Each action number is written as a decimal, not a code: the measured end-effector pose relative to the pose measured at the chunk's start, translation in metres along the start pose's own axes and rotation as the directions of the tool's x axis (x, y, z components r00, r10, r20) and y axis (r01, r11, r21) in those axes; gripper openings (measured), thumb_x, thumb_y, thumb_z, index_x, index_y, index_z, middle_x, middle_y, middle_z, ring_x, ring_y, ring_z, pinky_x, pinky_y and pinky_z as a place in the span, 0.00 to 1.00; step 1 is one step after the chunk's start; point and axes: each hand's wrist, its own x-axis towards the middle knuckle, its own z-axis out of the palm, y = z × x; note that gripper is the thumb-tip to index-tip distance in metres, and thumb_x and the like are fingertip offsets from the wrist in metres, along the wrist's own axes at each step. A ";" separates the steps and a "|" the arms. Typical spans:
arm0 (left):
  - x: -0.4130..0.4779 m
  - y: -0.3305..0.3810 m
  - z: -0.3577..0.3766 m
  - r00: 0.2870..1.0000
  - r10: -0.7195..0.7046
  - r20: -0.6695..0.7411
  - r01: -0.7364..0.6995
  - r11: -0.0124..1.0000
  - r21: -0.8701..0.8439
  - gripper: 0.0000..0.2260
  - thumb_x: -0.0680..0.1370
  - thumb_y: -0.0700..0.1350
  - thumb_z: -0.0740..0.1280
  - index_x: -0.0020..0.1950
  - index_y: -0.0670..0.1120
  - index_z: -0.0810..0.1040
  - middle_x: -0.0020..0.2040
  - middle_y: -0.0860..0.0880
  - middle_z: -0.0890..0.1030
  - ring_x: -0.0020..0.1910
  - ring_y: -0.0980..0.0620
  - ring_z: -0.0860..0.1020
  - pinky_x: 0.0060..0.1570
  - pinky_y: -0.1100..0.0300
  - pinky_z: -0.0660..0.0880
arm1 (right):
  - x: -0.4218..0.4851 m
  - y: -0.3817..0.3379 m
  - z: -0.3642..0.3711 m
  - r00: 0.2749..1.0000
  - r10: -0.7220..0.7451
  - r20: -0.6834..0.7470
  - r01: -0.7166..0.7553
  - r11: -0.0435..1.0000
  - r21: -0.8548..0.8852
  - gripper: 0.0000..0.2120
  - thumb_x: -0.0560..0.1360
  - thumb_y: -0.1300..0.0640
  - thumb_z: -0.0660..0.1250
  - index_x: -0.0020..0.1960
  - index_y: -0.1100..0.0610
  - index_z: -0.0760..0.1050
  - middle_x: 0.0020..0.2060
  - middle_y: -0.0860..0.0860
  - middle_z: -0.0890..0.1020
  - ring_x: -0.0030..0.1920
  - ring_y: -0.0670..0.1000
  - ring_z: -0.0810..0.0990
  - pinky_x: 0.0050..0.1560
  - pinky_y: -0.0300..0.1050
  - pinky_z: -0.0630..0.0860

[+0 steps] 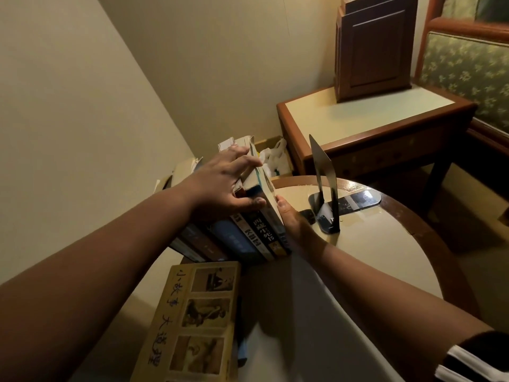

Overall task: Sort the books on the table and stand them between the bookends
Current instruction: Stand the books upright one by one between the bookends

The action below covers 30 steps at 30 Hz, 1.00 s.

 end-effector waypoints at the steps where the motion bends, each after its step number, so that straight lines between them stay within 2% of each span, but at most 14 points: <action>1: -0.003 -0.003 -0.001 0.999 0.004 0.034 -0.004 1.000 -0.002 0.43 0.63 0.79 0.59 0.75 0.63 0.58 0.80 0.52 0.53 0.79 0.49 0.48 0.75 0.39 0.56 | -0.005 -0.005 -0.001 1.000 0.004 -0.008 -0.005 0.996 -0.093 0.19 0.85 0.47 0.50 0.68 0.54 0.70 0.57 0.58 0.79 0.58 0.55 0.80 0.54 0.58 0.79; 3: -0.009 -0.009 -0.001 0.998 0.011 0.065 -0.009 0.999 -0.034 0.43 0.64 0.76 0.63 0.76 0.65 0.55 0.81 0.53 0.50 0.80 0.50 0.44 0.76 0.42 0.52 | -0.022 -0.010 -0.003 0.998 -0.007 -0.069 -0.012 0.964 -0.267 0.15 0.86 0.51 0.50 0.52 0.53 0.73 0.43 0.52 0.79 0.44 0.41 0.80 0.43 0.43 0.76; 4: -0.010 -0.011 -0.001 0.998 0.017 0.058 -0.013 0.998 -0.054 0.43 0.65 0.74 0.65 0.77 0.64 0.54 0.81 0.53 0.49 0.80 0.51 0.44 0.76 0.42 0.51 | -0.033 -0.010 -0.003 0.995 -0.023 -0.097 -0.010 0.946 -0.323 0.15 0.86 0.52 0.50 0.48 0.53 0.73 0.41 0.50 0.78 0.40 0.39 0.78 0.40 0.37 0.73; 6: -0.011 -0.013 0.000 0.999 0.023 0.035 -0.020 0.996 -0.086 0.43 0.65 0.68 0.67 0.77 0.62 0.55 0.81 0.51 0.50 0.80 0.50 0.44 0.76 0.41 0.52 | -0.057 -0.006 -0.005 0.987 -0.038 -0.157 -0.033 0.903 -0.428 0.16 0.84 0.50 0.52 0.52 0.55 0.76 0.45 0.49 0.80 0.43 0.40 0.78 0.43 0.35 0.73; 8: -0.009 -0.011 0.000 1.000 0.012 0.025 -0.009 0.996 -0.094 0.42 0.68 0.60 0.72 0.77 0.61 0.56 0.81 0.50 0.51 0.80 0.49 0.44 0.76 0.41 0.51 | -0.081 -0.001 -0.008 0.976 -0.075 -0.204 -0.034 0.874 -0.485 0.13 0.83 0.53 0.58 0.60 0.58 0.78 0.51 0.48 0.80 0.51 0.46 0.79 0.50 0.38 0.76; 11: -0.008 -0.004 -0.001 1.000 0.000 0.013 0.001 0.996 -0.091 0.40 0.70 0.54 0.75 0.77 0.59 0.57 0.81 0.48 0.51 0.80 0.48 0.45 0.77 0.44 0.50 | -0.112 0.001 0.000 0.966 -0.010 -0.258 -0.112 0.884 -0.454 0.10 0.81 0.58 0.63 0.61 0.58 0.78 0.52 0.48 0.81 0.52 0.46 0.80 0.46 0.25 0.72; 12: -0.007 -0.002 -0.002 1.000 0.001 0.010 0.000 0.996 -0.088 0.40 0.71 0.53 0.75 0.77 0.59 0.58 0.81 0.48 0.51 0.80 0.47 0.45 0.77 0.44 0.50 | -0.120 0.000 0.006 0.961 0.010 -0.276 -0.132 0.896 -0.424 0.09 0.81 0.58 0.64 0.60 0.57 0.79 0.52 0.48 0.82 0.51 0.46 0.81 0.45 0.25 0.71; 14: -0.007 0.000 -0.003 1.000 -0.002 0.010 0.003 0.996 -0.084 0.39 0.71 0.54 0.74 0.77 0.58 0.59 0.81 0.47 0.52 0.80 0.46 0.46 0.76 0.44 0.50 | -0.129 -0.003 0.023 0.957 0.043 -0.288 -0.148 0.923 -0.355 0.07 0.81 0.57 0.65 0.57 0.52 0.78 0.50 0.47 0.83 0.51 0.44 0.81 0.46 0.30 0.75; 16: -0.007 0.001 -0.004 1.000 -0.011 0.003 0.012 0.996 -0.088 0.39 0.71 0.55 0.74 0.77 0.58 0.59 0.81 0.47 0.52 0.80 0.46 0.46 0.76 0.43 0.51 | -0.129 -0.004 0.042 0.964 0.071 -0.256 -0.164 0.917 -0.363 0.07 0.80 0.54 0.66 0.57 0.48 0.77 0.49 0.44 0.82 0.52 0.44 0.81 0.49 0.40 0.79; 19: -0.007 0.002 -0.002 1.000 -0.030 0.002 0.030 0.997 -0.073 0.38 0.71 0.57 0.74 0.77 0.58 0.60 0.81 0.47 0.53 0.80 0.46 0.47 0.76 0.43 0.51 | -0.123 -0.010 0.075 0.979 0.162 -0.120 -0.195 0.912 -0.362 0.15 0.78 0.50 0.69 0.64 0.45 0.74 0.52 0.39 0.79 0.55 0.40 0.78 0.51 0.36 0.75; 21: -0.006 0.002 -0.003 0.999 -0.038 0.013 0.039 0.998 -0.052 0.38 0.71 0.57 0.74 0.77 0.57 0.59 0.81 0.47 0.52 0.80 0.46 0.47 0.77 0.44 0.52 | -0.115 -0.008 0.091 0.976 0.203 -0.072 -0.216 0.907 -0.361 0.22 0.74 0.46 0.72 0.67 0.43 0.72 0.57 0.40 0.79 0.59 0.42 0.77 0.58 0.40 0.74; 23: -0.005 0.003 -0.003 0.999 -0.038 0.017 0.039 0.999 -0.035 0.38 0.71 0.57 0.73 0.77 0.56 0.59 0.81 0.46 0.52 0.80 0.46 0.47 0.77 0.45 0.52 | -0.107 -0.002 0.098 0.972 0.221 -0.084 -0.237 0.905 -0.354 0.27 0.69 0.44 0.75 0.66 0.42 0.72 0.58 0.42 0.80 0.60 0.44 0.77 0.61 0.45 0.75; 27: -0.006 0.005 -0.003 0.999 -0.045 0.002 0.045 0.999 -0.005 0.38 0.72 0.58 0.72 0.78 0.56 0.58 0.81 0.47 0.52 0.80 0.46 0.47 0.77 0.46 0.51 | -0.102 -0.004 0.103 0.967 0.240 -0.081 -0.251 0.951 -0.182 0.28 0.64 0.49 0.79 0.61 0.40 0.75 0.57 0.46 0.81 0.60 0.47 0.79 0.60 0.53 0.79; 30: -0.006 0.006 -0.002 0.999 -0.040 -0.006 0.040 0.999 0.003 0.38 0.72 0.59 0.72 0.78 0.56 0.58 0.81 0.47 0.52 0.80 0.46 0.48 0.76 0.47 0.51 | -0.102 -0.006 0.103 0.972 0.225 -0.066 -0.233 0.959 -0.162 0.25 0.65 0.57 0.79 0.60 0.46 0.77 0.54 0.50 0.83 0.57 0.49 0.81 0.56 0.54 0.81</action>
